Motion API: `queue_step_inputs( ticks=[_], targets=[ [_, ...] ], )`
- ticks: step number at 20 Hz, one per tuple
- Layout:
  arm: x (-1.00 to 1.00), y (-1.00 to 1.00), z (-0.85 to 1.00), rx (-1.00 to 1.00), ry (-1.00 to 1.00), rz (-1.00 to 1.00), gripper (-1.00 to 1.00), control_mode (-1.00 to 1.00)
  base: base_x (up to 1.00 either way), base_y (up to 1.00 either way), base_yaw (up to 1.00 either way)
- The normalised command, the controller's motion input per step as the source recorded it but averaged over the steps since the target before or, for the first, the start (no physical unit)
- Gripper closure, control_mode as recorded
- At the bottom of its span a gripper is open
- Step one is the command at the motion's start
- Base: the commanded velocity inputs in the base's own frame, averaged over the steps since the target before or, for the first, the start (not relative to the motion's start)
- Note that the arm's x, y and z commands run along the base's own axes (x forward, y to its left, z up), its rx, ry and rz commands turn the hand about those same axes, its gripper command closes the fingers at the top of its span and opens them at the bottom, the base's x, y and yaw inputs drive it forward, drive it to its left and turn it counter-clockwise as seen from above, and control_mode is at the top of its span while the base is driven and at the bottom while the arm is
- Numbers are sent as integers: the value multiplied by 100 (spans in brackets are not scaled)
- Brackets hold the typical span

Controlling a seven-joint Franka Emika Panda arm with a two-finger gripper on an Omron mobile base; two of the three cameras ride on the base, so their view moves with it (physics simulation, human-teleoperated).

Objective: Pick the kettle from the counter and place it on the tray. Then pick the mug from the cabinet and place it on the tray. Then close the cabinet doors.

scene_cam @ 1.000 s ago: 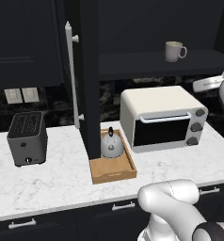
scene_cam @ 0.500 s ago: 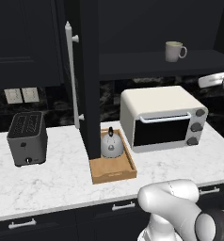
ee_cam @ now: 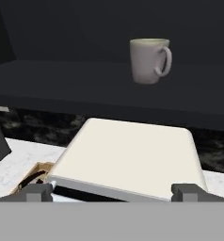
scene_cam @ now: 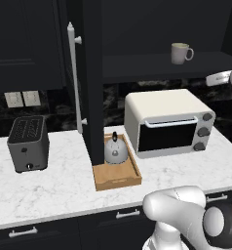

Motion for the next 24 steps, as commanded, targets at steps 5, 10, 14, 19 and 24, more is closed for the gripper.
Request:
queue_step_inputs(
  ticks=[5, 10, 14, 19, 24],
  targets=[
    [30, -1, 15, 0, 0, 0, -100, -100, 0, 0, 0],
    [27, 0, 22, 0, 0, 0, -100, -100, 0, 0, 0],
    [32, -3, 18, 0, 0, 0, -100, -100, 0, 0, 0],
    [27, -1, 6, 0, 0, 1, -100, -100, 0, 0, 0],
    [25, 0, 0, 0, 0, 1, -100, -100, 0, 0, 0]
  ],
)
